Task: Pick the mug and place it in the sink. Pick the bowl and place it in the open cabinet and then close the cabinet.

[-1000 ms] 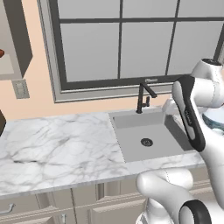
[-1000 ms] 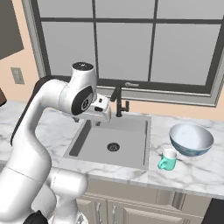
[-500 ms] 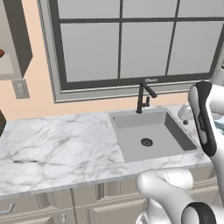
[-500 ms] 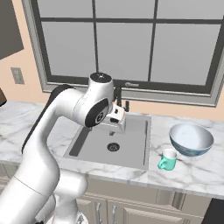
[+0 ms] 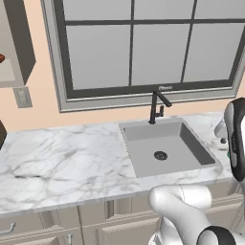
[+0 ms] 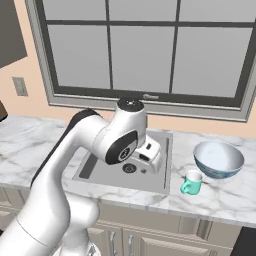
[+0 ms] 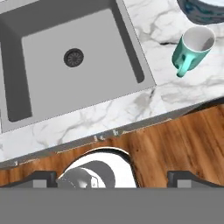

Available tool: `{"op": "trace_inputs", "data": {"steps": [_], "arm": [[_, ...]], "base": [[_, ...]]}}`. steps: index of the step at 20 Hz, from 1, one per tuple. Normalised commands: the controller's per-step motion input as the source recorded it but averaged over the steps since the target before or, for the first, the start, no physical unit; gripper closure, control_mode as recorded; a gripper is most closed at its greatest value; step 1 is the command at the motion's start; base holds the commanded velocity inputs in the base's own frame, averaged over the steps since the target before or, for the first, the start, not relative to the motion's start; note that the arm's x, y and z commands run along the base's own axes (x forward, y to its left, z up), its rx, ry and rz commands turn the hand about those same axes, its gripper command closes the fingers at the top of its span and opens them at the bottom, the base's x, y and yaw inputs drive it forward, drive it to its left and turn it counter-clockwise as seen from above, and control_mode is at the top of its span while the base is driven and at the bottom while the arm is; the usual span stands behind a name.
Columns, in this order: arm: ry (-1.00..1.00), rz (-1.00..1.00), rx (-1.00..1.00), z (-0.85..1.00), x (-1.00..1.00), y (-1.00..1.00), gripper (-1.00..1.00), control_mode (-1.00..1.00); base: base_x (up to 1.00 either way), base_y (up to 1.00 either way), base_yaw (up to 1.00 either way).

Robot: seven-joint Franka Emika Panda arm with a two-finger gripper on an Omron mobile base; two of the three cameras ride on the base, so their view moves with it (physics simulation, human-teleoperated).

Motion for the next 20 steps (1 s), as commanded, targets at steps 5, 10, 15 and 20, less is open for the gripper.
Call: {"op": "trace_inputs", "data": {"steps": [5, 10, 15, 20], "arm": [[0.00, -0.34, 0.00, -0.24, -0.22, -0.24, -1.00, -1.00], [0.00, -0.27, 0.00, -0.23, -0.01, -0.20, -1.00, -1.00], [0.00, -0.12, 0.00, -0.16, 0.00, -0.25, -1.00, -1.00], [0.02, -0.01, 0.01, -0.03, 0.06, -0.38, -1.00, -1.00]], "base": [[0.00, 0.00, 0.00], [0.00, 0.00, 0.00], [0.00, 0.00, 0.00], [0.00, 0.00, 0.00]]}}
